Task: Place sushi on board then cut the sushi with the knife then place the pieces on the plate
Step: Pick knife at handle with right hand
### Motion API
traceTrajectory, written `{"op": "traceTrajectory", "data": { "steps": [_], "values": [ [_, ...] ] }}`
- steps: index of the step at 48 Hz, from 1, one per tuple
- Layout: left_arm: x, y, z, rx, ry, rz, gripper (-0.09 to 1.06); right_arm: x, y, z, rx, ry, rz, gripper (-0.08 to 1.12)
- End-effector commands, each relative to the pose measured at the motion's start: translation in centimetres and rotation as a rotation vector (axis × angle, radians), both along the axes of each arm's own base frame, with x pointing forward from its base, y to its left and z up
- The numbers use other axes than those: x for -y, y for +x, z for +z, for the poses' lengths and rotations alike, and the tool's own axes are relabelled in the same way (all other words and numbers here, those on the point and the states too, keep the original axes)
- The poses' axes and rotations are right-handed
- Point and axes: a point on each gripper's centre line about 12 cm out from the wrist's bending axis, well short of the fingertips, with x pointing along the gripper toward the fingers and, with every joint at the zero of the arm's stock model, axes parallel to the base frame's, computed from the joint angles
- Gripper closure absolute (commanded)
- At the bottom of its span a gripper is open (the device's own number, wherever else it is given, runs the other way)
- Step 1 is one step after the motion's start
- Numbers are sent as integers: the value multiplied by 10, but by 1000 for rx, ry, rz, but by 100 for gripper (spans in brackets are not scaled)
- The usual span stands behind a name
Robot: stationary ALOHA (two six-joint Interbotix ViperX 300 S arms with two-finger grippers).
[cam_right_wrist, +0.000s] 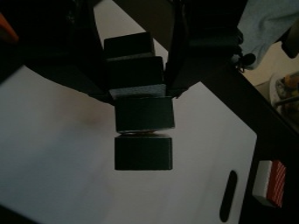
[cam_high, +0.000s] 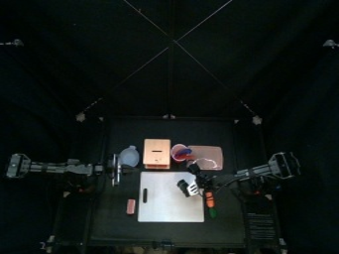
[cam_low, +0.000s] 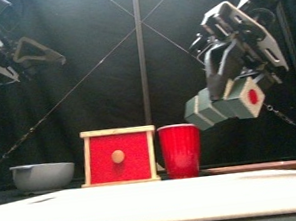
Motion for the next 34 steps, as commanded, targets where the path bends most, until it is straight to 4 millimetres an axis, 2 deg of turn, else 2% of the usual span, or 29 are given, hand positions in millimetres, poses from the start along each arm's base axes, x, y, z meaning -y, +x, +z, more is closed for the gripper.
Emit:
{"op": "traceTrajectory", "data": {
  "steps": [1, 6, 13, 24, 34],
  "values": [
    [-1, 1, 3, 7, 5, 4, 98, -9, 24, 12, 25, 7, -27, 46],
    [-1, 0, 0, -10, 6, 4, 98, -13, 33, 6, -43, 8, -105, 42],
    [-1, -1, -4, -28, 6, 3, 98, -20, 33, 4, -121, -27, -210, 38],
    [-1, -1, -6, -32, 19, -1, 98, -45, 41, -3, -150, 7, -360, 38],
    [0, -1, -6, -34, 37, -9, 98, -47, 52, -19, -193, -27, -420, 38]
  ]
}}
